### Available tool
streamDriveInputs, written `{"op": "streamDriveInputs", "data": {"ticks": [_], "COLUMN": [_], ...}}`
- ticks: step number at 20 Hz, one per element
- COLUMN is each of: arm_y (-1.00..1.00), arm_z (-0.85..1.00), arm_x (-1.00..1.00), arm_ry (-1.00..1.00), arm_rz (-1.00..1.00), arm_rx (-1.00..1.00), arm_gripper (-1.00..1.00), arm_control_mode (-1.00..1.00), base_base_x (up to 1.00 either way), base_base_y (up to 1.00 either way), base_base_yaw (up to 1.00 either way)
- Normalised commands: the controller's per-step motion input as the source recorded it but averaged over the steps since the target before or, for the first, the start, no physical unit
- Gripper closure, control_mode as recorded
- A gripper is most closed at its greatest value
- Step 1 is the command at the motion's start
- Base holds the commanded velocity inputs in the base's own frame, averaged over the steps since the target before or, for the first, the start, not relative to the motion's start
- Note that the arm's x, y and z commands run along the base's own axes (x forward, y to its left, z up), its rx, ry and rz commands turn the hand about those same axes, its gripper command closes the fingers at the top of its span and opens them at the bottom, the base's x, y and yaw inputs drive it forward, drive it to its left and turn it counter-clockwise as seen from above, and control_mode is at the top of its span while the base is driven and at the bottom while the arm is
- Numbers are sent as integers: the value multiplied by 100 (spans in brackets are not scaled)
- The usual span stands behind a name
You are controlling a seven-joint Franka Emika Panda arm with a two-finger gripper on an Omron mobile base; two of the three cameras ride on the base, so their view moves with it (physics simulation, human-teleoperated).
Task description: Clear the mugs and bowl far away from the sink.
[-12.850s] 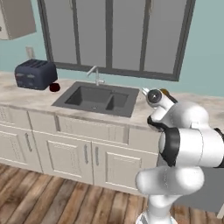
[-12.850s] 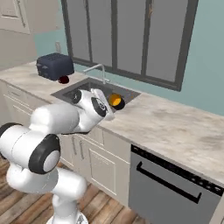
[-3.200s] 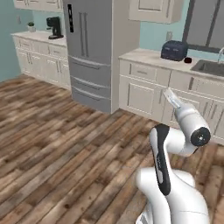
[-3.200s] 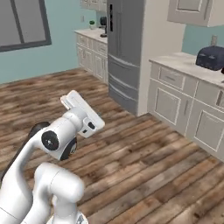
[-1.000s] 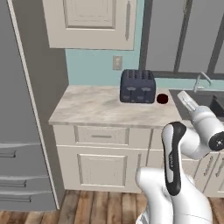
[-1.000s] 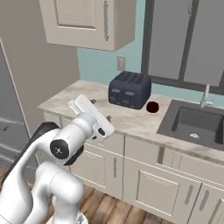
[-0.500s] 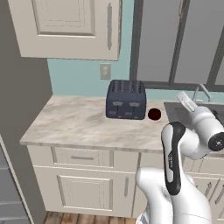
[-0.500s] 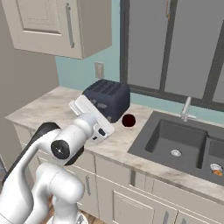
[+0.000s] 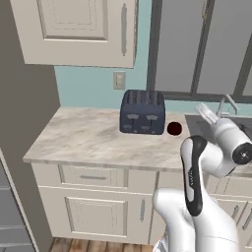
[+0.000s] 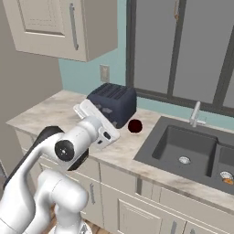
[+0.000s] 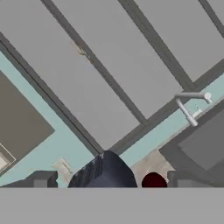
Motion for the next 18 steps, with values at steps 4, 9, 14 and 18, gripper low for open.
{"op": "streamDriveInputs", "data": {"ticks": [4,9,14,18], "arm_y": [-9,-14,0,0], "arm_z": [0,-1,-30,-36], "arm_x": [38,27,35,11], "arm_ry": [52,52,59,37], "arm_rz": [13,20,24,20], "arm_rx": [-11,-16,-29,-29], "arm_gripper": [-100,-100,-100,-100], "arm_control_mode": [-100,-100,-100,-100], "base_base_x": [0,0,0,0], "base_base_y": [0,0,0,0], "base_base_yaw": [0,0,0,0]}}
